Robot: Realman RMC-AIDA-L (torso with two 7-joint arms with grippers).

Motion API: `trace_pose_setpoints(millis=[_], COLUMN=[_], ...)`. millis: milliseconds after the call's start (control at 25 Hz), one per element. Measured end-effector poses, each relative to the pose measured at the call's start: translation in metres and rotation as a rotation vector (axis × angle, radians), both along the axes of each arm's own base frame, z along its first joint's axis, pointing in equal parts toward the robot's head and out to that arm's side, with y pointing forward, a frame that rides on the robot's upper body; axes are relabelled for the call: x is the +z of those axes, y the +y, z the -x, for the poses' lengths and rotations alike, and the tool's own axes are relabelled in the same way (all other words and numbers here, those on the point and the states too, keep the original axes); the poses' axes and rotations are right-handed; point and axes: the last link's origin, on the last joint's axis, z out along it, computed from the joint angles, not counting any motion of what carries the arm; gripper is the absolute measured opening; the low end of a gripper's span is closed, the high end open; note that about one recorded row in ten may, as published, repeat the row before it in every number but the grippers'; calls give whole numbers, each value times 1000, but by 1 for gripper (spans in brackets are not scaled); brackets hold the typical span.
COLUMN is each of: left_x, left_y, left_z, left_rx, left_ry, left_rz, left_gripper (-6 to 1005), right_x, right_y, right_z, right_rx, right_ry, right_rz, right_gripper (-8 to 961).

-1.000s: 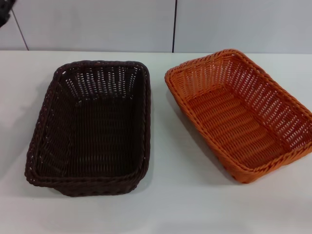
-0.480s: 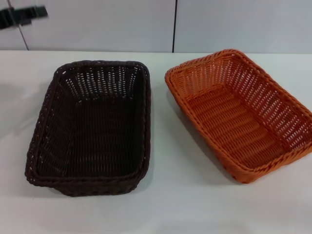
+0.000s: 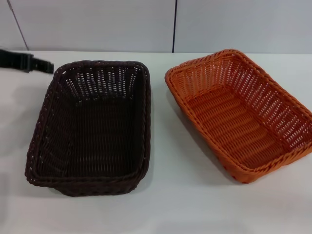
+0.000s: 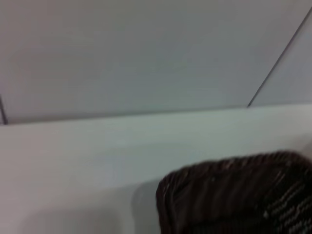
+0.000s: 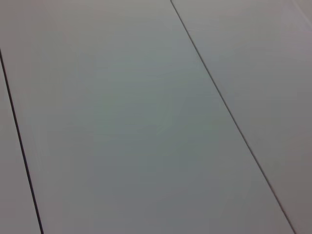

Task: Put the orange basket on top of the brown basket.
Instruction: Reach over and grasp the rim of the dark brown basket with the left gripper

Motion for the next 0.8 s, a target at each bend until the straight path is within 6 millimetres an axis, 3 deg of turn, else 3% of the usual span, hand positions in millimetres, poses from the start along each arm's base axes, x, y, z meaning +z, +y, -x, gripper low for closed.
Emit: trace_pose_setpoints(millis=[120, 560, 800], left_x=[-11, -20, -39], left_y=[-6, -9, -8], left_z=[-2, 10, 24], left_rx=[53, 119, 162], left_ry=[60, 74, 59], left_rz=[30, 42, 89], left_gripper=[617, 581, 562], right_x=[1, 1, 1], right_y=[2, 4, 5], right_z=[0, -3, -3], right_rx=[-3, -18, -18], right_ry=[0, 9, 10], right_rz=[3, 15, 15], right_gripper=[825, 825, 825])
